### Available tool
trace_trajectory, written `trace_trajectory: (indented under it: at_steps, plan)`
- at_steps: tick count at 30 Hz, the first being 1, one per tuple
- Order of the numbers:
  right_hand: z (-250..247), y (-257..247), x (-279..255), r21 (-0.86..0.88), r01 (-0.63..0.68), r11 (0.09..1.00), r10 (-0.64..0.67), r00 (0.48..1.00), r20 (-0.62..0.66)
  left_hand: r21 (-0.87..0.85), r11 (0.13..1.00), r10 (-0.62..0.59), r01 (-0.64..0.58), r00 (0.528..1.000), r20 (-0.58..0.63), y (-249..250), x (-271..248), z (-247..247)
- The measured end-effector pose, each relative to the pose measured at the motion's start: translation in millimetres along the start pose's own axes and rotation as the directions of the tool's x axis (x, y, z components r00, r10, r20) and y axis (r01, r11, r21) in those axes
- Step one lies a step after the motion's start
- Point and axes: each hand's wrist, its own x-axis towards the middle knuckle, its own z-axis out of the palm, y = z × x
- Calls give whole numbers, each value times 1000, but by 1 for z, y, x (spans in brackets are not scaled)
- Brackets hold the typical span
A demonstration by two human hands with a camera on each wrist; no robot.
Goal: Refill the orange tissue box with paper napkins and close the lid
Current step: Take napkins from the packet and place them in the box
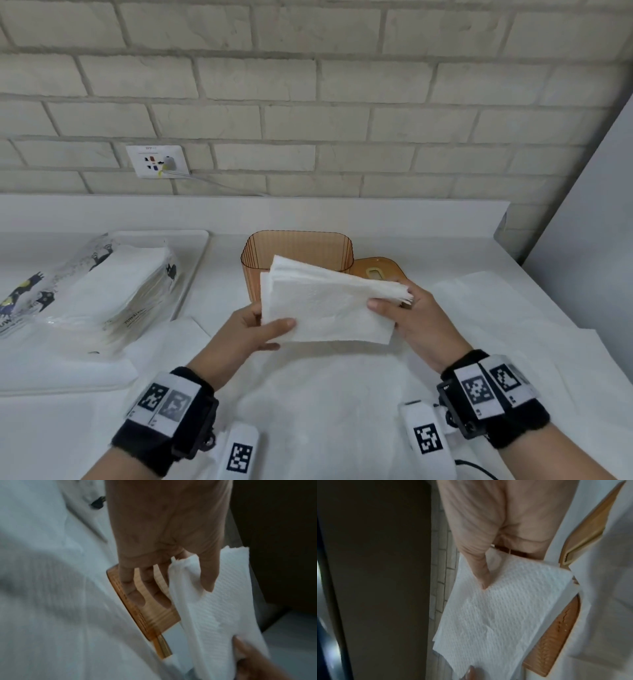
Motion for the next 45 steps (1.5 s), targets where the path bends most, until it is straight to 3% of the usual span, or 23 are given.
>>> trace_trajectory:
  at_steps: [3, 7, 9, 14, 17, 26, 32, 37, 39, 41, 43, 45]
  plan:
    - [6, -5, -1, -144, 55, 988, -47, 997, 57, 190, 982, -18, 2, 996, 83, 6, -1, 4]
    - [5, -7, -3, -209, 111, 972, -87, 989, 123, 269, 962, 32, -53, 996, 80, 2, 3, 2]
    - [-1, -1, -5, -208, 57, 976, -30, 991, 129, 293, 956, -7, -13, 998, 65, -3, 3, 2]
    - [2, 24, -10, -403, -87, 911, 152, 979, 135, 414, 910, -55, 18, 995, 77, -15, 5, 8]
    - [5, 21, -7, -361, -88, 928, 134, 985, 104, 411, 909, -67, 63, 998, -6, -13, 6, 6]
    - [-1, 22, -1, -252, -99, 963, 126, 988, 92, 386, 922, -30, 5, 998, 60, 10, -2, 6]
    - [10, -9, 1, -317, 126, 940, -87, 987, 134, 429, 903, -79, -13, 977, 197, 43, 1, 10]
    - [27, -31, -6, -459, 362, 811, -289, 931, 222, 554, 824, 79, -122, 992, 101, 46, 6, 35]
    - [24, -34, -6, -462, 370, 806, -344, 928, 144, 488, 863, 131, -128, 991, 29, 46, 5, 39]
    - [16, -29, -6, -370, 250, 895, -246, 968, 58, 368, 921, 155, -129, 987, -44, 45, 5, 41]
    - [12, -22, -7, -229, 128, 965, -107, 989, 102, 246, 958, 177, -150, 980, -93, 45, 3, 46]
    - [14, -20, -9, -118, 86, 989, -64, 983, 175, 161, 970, 198, -180, 974, -107, 44, 2, 52]
